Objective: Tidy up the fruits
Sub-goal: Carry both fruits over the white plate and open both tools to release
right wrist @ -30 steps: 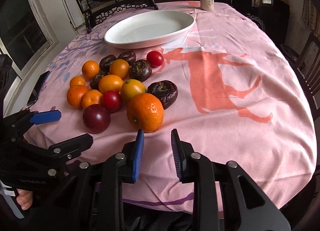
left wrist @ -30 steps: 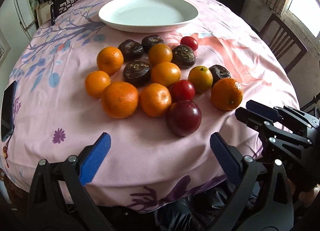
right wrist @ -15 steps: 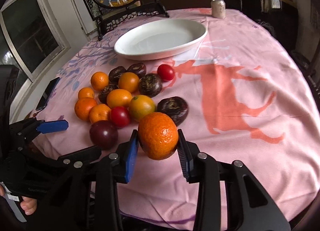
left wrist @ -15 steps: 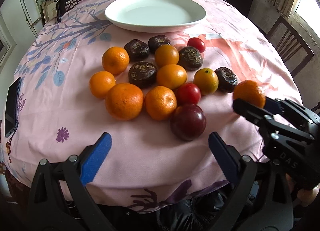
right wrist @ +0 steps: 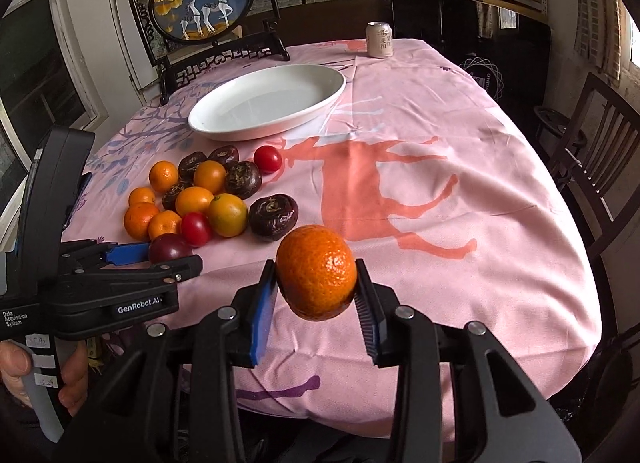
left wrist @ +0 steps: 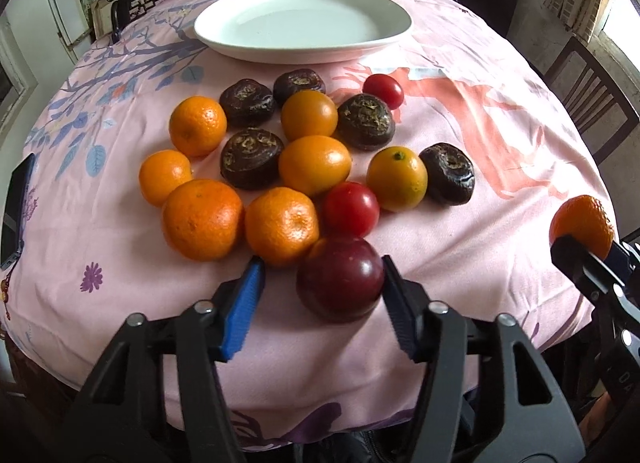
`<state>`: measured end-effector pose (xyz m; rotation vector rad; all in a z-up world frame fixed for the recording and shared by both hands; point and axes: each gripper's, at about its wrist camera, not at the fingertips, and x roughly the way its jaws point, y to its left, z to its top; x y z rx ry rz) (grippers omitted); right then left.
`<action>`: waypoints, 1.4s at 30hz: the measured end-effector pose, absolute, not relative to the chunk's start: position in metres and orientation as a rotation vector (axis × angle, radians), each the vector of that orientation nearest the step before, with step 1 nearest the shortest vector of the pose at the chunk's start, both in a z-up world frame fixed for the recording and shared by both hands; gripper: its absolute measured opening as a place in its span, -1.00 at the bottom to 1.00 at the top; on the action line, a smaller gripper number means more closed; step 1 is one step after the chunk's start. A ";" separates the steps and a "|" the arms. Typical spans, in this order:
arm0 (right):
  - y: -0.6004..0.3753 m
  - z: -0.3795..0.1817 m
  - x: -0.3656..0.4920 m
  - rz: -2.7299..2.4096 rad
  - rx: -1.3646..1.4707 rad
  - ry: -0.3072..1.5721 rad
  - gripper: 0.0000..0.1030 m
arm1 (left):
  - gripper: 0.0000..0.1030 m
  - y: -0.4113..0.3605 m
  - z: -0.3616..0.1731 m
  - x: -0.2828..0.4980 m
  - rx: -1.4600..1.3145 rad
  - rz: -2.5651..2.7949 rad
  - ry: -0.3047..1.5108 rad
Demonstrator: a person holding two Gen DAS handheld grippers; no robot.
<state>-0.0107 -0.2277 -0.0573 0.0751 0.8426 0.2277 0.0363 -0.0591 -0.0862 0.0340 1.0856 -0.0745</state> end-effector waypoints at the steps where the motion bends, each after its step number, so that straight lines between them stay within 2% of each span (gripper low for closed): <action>1: -0.226 -0.058 -0.011 0.229 0.076 0.846 -0.26 | 0.06 -0.059 -0.086 0.036 0.035 -0.079 1.084; 4: -0.221 -0.056 -0.012 0.234 0.071 0.840 -0.26 | -0.26 -0.059 -0.082 0.030 0.022 -0.126 1.081; 13: -0.197 -0.056 -0.002 0.255 0.049 0.846 -0.26 | -0.26 -0.034 -0.062 0.023 -0.031 -0.171 1.032; 22: -0.185 -0.046 0.021 0.293 0.055 0.846 -0.26 | -0.26 -0.001 -0.018 0.039 -0.072 -0.153 0.943; 28: -0.177 -0.015 0.090 0.392 0.057 0.851 -0.26 | -0.25 0.022 0.014 0.131 -0.085 -0.114 0.926; 33: -0.162 0.001 0.205 0.393 0.048 0.902 -0.26 | -0.24 0.019 0.017 0.253 -0.078 -0.088 0.973; 37: -0.145 -0.021 0.296 0.377 0.038 0.998 -0.26 | -0.24 0.018 -0.011 0.337 -0.108 -0.053 1.070; 42: -0.130 -0.047 0.357 0.367 0.018 1.065 -0.25 | -0.24 0.013 -0.035 0.384 -0.126 -0.059 1.128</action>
